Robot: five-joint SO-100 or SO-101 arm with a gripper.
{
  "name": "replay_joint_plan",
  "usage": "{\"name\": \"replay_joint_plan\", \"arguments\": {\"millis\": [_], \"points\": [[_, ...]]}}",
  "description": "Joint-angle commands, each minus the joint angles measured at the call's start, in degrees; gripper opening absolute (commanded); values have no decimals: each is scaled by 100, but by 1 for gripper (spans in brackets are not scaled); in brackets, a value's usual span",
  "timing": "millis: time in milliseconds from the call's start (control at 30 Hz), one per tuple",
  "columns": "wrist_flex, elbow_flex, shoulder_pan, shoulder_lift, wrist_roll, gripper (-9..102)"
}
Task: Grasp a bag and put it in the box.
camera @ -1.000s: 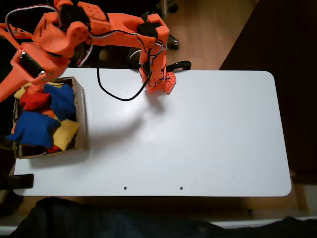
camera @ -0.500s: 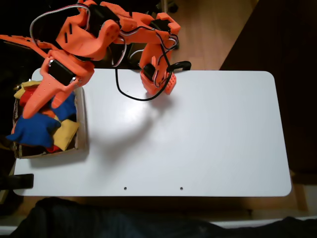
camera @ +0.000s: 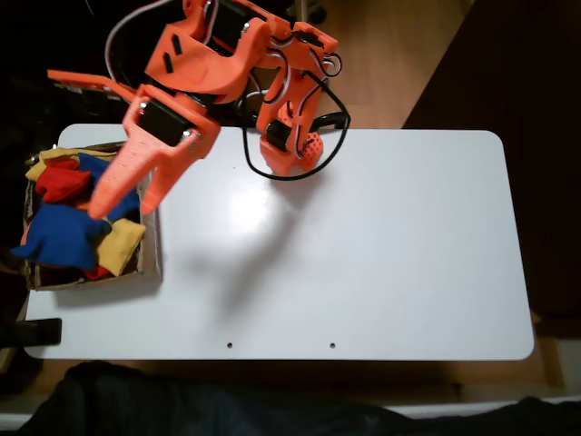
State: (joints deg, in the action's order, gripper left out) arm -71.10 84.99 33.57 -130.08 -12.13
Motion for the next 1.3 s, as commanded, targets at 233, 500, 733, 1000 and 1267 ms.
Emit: {"name": "replay_joint_plan", "arguments": {"millis": [233,500,733,1000,1267], "points": [[141,492,-1037,-545,176,59],[615,1556,-1819,-1099,466,59],[1028,2566,-2479,-1626,747,59],[1301,3507,-3041,-2232,993,59],[1459,4491,-3419,-2856,1345,59]]}}
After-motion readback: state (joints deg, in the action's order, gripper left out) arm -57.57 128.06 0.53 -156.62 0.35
